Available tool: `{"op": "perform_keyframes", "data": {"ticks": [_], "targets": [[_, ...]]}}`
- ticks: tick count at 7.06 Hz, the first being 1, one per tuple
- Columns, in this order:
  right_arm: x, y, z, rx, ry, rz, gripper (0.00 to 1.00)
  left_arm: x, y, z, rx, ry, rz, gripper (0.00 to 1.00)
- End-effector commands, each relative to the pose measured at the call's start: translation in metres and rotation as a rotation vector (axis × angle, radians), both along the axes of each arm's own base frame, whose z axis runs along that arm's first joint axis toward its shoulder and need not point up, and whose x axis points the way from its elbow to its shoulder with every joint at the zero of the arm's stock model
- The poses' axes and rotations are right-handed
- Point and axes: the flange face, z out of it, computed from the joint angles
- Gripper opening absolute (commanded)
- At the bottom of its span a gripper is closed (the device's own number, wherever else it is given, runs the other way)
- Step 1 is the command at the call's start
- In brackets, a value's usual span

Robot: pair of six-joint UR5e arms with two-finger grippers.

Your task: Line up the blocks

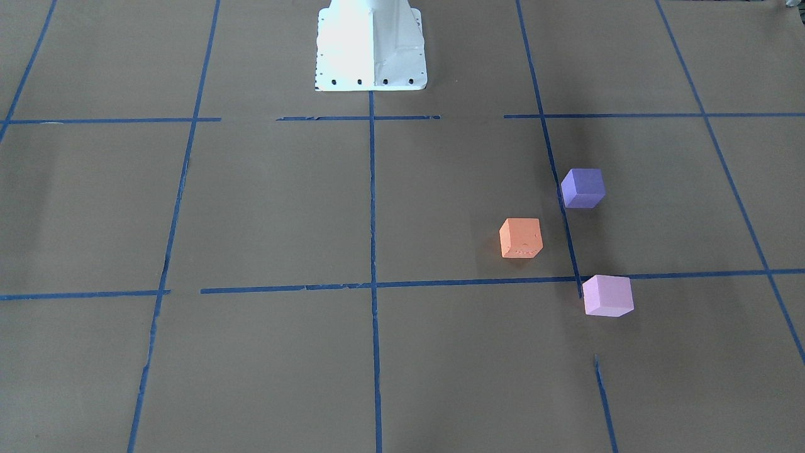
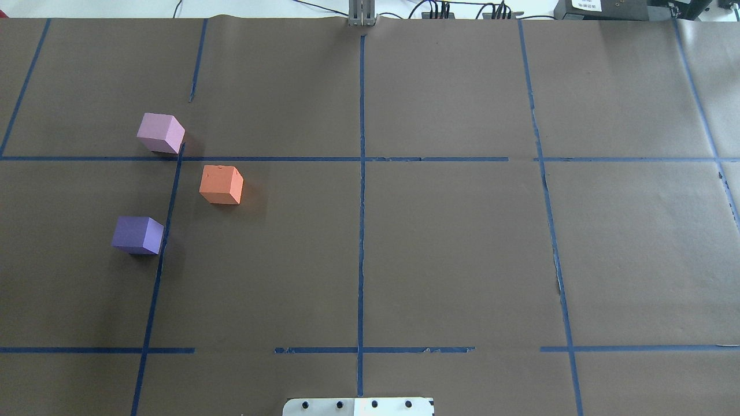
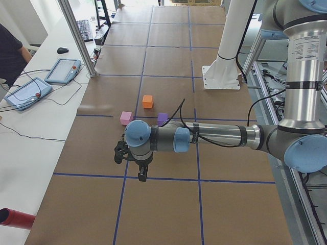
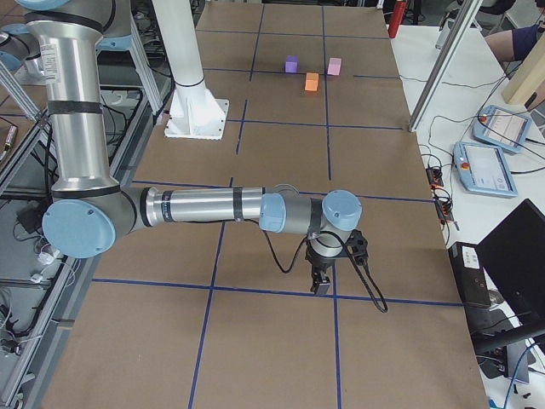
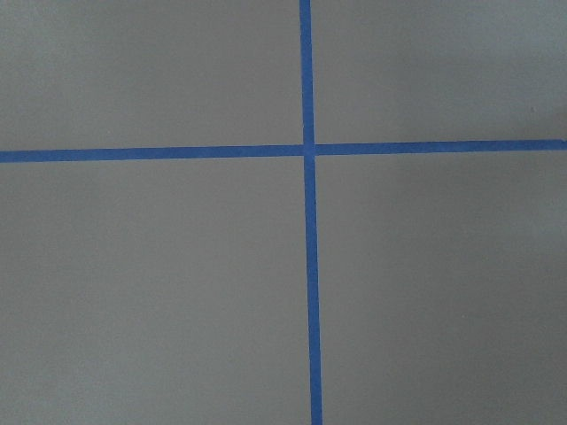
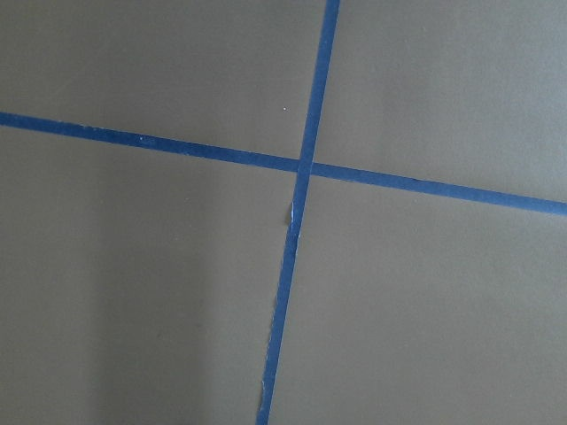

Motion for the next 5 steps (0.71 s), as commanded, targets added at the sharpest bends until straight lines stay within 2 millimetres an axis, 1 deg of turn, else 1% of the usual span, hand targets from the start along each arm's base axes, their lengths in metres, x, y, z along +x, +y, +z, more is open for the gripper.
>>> {"op": "perform_keyframes", "data": {"ticks": [1,2,3,4,5], "targets": [[0.0,0.0,0.0,0.0,0.0,0.0,1.0,0.0,-0.001,-0.004,0.007,0.0,-0.001,1.0],[0.0,0.0,0.0,0.0,0.0,0.0,1.0,0.001,-0.003,-0.008,0.016,0.0,0.001,1.0],[0.0,0.0,0.0,0.0,0.0,0.0,1.0,0.003,-0.01,-0.018,0.025,0.001,-0.005,1.0],[0.0,0.0,0.0,0.0,0.0,0.0,1.0,0.022,-0.034,-0.046,0.03,0.002,-0.012,1.0],[0.0,0.0,0.0,0.0,0.0,0.0,1.0,0.056,-0.051,-0.068,0.039,0.005,0.024,1.0]]}}
